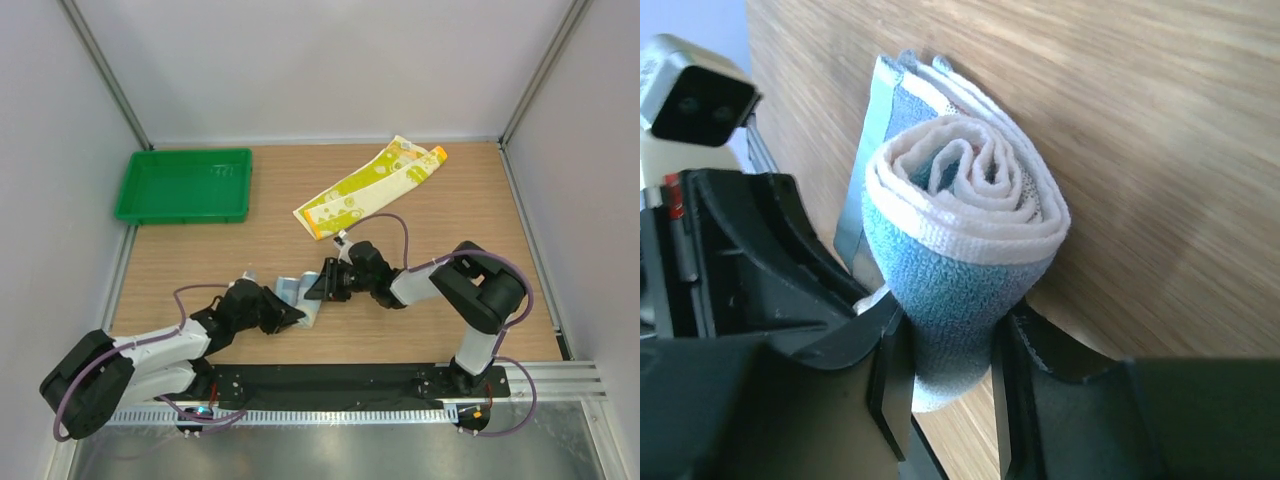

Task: Roll the towels
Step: Roll the towel

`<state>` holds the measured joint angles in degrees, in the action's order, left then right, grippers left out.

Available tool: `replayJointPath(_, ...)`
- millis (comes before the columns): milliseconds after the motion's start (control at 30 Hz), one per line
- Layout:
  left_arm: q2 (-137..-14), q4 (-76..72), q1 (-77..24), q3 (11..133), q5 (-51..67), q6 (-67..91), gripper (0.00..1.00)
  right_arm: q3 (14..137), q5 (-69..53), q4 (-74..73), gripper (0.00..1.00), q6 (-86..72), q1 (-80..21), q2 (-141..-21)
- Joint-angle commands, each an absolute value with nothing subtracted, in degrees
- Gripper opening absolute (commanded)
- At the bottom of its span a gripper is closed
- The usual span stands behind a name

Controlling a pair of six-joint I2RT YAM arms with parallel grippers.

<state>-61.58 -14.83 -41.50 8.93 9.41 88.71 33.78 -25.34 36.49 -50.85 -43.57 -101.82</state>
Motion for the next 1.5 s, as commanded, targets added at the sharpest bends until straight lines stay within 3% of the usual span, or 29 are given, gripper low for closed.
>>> replayJointPath(0,-59.2,1.2,-41.3,11.9,4.1,80.8,0.06,38.3,-21.3,23.1,0.25,-47.3,-44.0,-99.8)
replayJointPath(100,-57.5,8.5,-41.3,15.6,1.8,76.3,0.21,41.8,-19.9,15.0,0.23,-46.2,-44.1,-99.4)
replayJointPath(300,-55.9,22.8,-42.9,23.5,-5.0,66.4,0.35,47.8,-16.8,2.5,0.20,-44.2,-45.0,-98.6)
replayJointPath(600,-51.2,31.9,-55.3,33.2,-24.9,57.0,0.37,54.8,-14.4,-9.0,0.20,-42.2,-47.7,-99.5)
replayJointPath(900,-57.7,26.5,-72.6,40.8,-40.4,43.6,0.41,59.6,-13.4,-14.8,0.20,-41.8,-49.8,-101.3)
replayJointPath(1467,-78.2,14.4,-76.5,42.4,-43.1,38.5,0.48,59.2,-14.3,-14.3,0.20,-42.5,-50.2,-103.0)
